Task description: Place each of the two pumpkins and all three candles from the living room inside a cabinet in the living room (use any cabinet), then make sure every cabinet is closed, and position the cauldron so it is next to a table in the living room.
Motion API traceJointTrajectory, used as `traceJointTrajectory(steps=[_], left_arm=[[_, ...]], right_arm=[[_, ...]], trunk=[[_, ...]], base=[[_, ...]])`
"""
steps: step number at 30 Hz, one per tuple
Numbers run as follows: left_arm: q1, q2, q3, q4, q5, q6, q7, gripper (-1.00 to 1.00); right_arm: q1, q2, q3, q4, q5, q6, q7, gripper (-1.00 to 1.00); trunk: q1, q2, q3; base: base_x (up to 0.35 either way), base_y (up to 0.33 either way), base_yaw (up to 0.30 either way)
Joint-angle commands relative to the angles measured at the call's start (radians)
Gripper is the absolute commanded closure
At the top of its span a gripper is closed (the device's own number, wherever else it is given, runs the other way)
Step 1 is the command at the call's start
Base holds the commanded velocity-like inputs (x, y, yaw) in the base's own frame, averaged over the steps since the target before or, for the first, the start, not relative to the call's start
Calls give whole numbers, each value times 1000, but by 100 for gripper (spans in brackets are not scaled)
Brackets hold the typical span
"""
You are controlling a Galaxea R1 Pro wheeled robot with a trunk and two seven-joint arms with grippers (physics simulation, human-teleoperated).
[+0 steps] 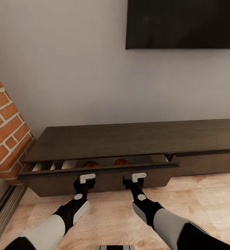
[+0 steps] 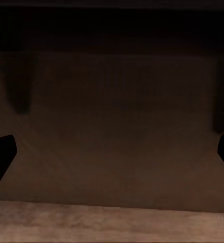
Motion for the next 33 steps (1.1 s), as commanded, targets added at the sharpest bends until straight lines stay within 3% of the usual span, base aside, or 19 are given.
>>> traceJointTrajectory(steps=[1, 9, 22, 33], left_arm=[[-1, 1, -9, 0, 6, -5, 5, -100], [-1, 1, -9, 0, 6, -5, 5, -100], [-1, -1, -9, -2, 6, -5, 6, -100], [0, -1, -9, -2, 6, -6, 5, -100]], right_arm=[[-1, 0, 9, 0, -7, -3, -5, -100], [-1, 0, 9, 0, -7, -3, -5, -100], [-1, 0, 9, 0, -7, -3, -5, -100], [-1, 0, 9, 0, -7, -2, -5, -100]], trunk=[[0, 0, -1], [0, 0, -1], [0, 0, -1], [0, 0, -1]], base=[[274, 0, 0], [246, 0, 0], [82, 33, 0], [-249, 2, 0]])
